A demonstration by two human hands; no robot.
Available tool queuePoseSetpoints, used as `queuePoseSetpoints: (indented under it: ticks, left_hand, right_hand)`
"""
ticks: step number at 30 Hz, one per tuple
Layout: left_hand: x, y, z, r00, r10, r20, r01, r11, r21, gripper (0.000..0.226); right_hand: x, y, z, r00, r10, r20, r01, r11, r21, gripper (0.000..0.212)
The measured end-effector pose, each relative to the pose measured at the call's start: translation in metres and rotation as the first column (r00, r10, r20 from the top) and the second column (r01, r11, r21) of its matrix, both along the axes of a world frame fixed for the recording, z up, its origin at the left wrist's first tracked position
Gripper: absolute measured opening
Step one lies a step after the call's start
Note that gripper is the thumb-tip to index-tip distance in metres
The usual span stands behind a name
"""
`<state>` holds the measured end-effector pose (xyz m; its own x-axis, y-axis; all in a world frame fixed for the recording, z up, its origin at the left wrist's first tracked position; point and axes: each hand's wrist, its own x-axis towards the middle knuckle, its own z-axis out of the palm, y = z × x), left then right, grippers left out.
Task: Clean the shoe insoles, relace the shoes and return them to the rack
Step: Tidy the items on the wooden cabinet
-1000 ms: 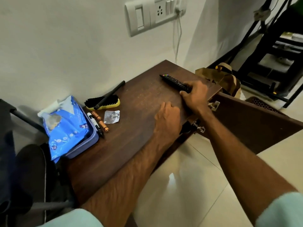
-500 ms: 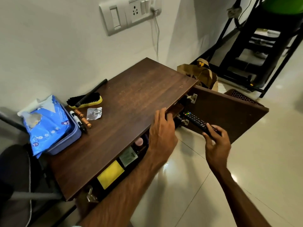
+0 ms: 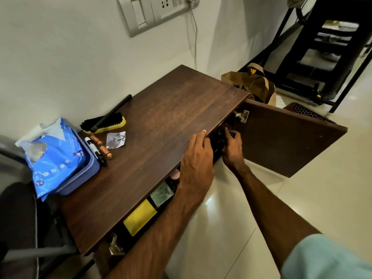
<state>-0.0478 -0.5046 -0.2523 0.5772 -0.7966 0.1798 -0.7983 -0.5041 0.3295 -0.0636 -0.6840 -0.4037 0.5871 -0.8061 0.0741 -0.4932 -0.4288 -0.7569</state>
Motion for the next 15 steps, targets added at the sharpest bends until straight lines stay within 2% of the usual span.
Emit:
queuePoseSetpoints:
  ticks: [2, 6, 9, 12, 15]
  left_hand:
    - [0.000, 0.000, -0.001, 1.000, 0.004, -0.006, -0.004, 1.000, -0.003, 0.052]
    - [-0.001, 0.000, 0.000, 1.000, -0.004, -0.010, 0.004, 1.000, -0.008, 0.046]
    - [0.003, 0.001, -0.001, 1.000, -0.022, -0.011, 0.022, 1.000, -0.020, 0.044]
    - [0.006, 0.005, 0.004, 0.999, -0.038, -0.017, 0.038, 0.999, -0.012, 0.044]
    - [0.005, 0.012, 0.014, 0.996, -0.068, -0.065, 0.069, 0.998, 0.007, 0.041]
  right_hand:
    - [0.008, -0.004, 0.002, 0.999, 0.036, 0.004, -0.036, 0.996, 0.076, 0.068]
    - [0.016, -0.012, 0.001, 0.996, 0.089, -0.028, -0.087, 0.994, 0.070, 0.085]
    - [0.008, -0.006, 0.000, 0.996, 0.082, -0.017, -0.080, 0.991, 0.109, 0.088]
    - [-0.009, 0.020, 0.018, 0.990, -0.086, 0.113, 0.070, 0.988, 0.141, 0.069]
    - [-0.031, 0.067, 0.053, 0.943, -0.161, 0.291, 0.164, 0.986, 0.015, 0.053]
